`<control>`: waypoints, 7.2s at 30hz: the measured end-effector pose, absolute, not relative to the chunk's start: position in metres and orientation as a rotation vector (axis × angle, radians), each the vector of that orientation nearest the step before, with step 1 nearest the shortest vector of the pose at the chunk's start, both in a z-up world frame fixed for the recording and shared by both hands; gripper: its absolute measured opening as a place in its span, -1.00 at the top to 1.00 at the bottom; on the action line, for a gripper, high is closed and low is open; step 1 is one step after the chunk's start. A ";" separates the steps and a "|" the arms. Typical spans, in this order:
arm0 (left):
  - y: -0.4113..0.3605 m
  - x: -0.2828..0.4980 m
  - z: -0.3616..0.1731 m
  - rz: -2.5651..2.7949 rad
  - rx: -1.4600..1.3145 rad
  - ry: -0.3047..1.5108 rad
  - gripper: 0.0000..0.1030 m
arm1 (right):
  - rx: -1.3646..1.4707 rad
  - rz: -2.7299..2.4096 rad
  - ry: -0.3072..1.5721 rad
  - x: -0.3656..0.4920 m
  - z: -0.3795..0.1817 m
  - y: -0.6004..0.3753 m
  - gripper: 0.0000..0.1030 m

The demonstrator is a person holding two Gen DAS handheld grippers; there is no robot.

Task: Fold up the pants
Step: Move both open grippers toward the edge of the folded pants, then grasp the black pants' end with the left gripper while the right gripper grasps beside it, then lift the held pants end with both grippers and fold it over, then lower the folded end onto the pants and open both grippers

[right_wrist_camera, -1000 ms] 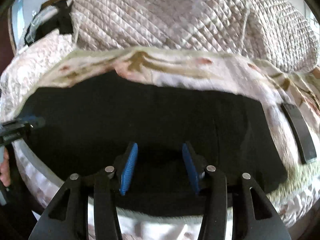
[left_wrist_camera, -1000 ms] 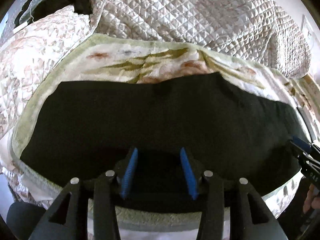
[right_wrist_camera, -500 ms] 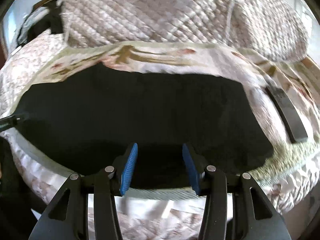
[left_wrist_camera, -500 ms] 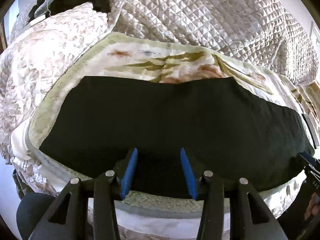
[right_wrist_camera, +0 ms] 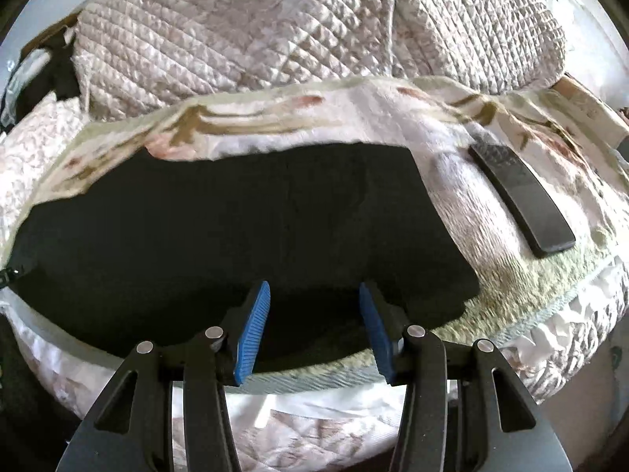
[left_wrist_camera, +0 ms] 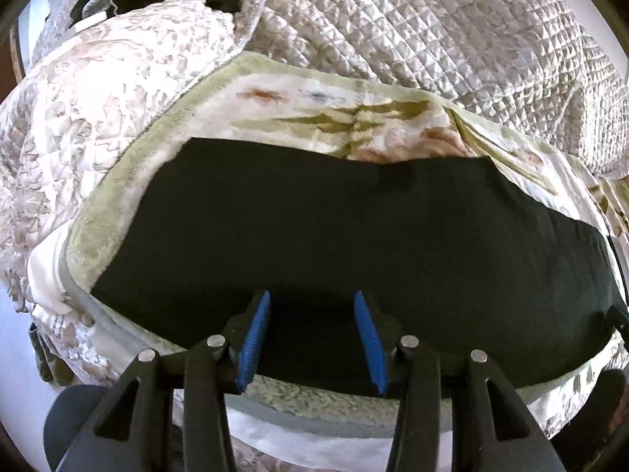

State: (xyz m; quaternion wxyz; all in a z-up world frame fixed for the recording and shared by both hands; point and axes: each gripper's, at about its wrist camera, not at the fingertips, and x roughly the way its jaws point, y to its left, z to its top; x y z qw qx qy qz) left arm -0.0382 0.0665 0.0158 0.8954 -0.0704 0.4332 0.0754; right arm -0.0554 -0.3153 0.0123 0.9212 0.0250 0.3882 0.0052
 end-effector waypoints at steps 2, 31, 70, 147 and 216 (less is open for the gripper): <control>0.071 -0.036 0.018 0.164 -0.152 0.892 0.08 | 0.049 0.034 0.783 -0.054 0.016 -0.309 0.07; 0.193 0.021 0.014 0.311 -0.358 0.949 -0.33 | -0.022 0.214 0.805 -0.027 0.016 -0.232 0.03; -0.050 0.061 0.034 -0.447 -0.500 1.005 0.87 | 0.144 0.182 0.761 -0.040 0.021 -0.295 0.03; 0.012 0.072 0.026 -0.182 -0.176 0.890 0.66 | 0.154 0.491 0.878 0.057 0.021 -0.217 0.83; -0.011 -0.054 0.017 -0.136 -0.002 0.903 0.45 | -0.082 0.285 0.829 -0.058 0.000 -0.254 0.25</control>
